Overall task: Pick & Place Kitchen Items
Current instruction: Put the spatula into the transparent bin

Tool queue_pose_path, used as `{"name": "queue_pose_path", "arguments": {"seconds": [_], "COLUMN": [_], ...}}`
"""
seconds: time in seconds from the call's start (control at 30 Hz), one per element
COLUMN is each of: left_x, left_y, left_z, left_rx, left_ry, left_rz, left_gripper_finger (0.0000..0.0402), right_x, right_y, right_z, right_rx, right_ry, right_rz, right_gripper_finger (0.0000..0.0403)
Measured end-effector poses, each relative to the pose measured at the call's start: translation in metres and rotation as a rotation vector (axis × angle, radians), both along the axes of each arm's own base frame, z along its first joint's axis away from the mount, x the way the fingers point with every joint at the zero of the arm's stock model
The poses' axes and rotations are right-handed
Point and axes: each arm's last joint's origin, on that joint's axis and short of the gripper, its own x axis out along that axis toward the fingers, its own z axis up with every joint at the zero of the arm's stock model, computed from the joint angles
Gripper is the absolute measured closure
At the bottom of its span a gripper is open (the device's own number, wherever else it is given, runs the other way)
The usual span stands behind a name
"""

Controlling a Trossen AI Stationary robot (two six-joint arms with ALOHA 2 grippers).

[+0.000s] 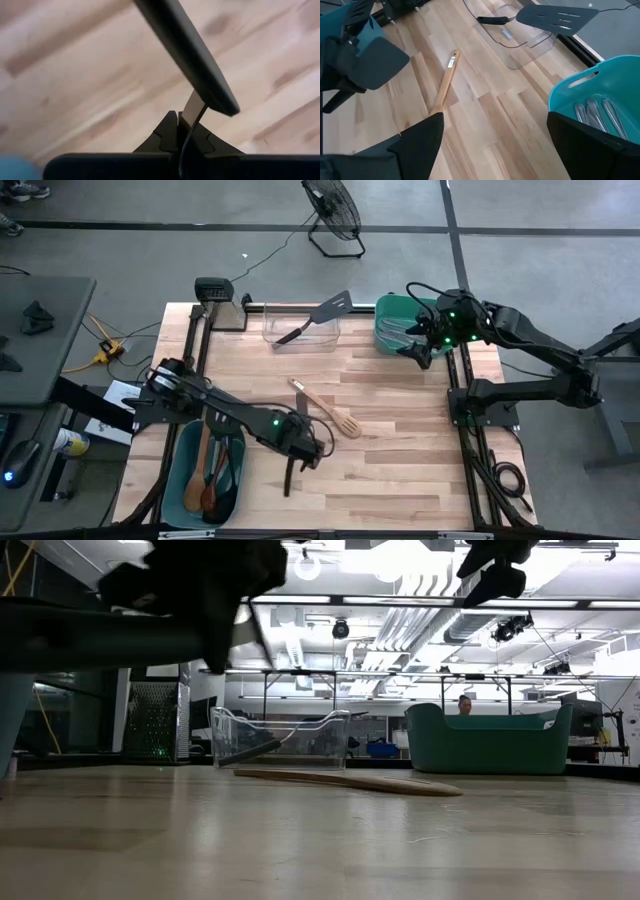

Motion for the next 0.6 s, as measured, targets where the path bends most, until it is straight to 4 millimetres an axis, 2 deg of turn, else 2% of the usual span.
{"name": "queue_pose_path", "arguments": {"seconds": [0.37, 0.6], "left_x": [0.016, 0.037], "left_y": [0.042, 0.061], "left_z": [0.030, 0.045], "left_rx": [0.181, 0.255], "left_ry": [-0.247, -0.434], "left_rz": [0.046, -0.076], "left_gripper_finger": [0.0402, 0.0401], "right_x": [0.002, 0.003], "right_y": [0.004, 0.007], "right_z": [0.001, 0.003], "right_rx": [0.077, 0.128], "right_ry": [-0.051, -0.095], "right_rz": [0.126, 0.228], "right_gripper_finger": [0.0054, 0.0054]}}
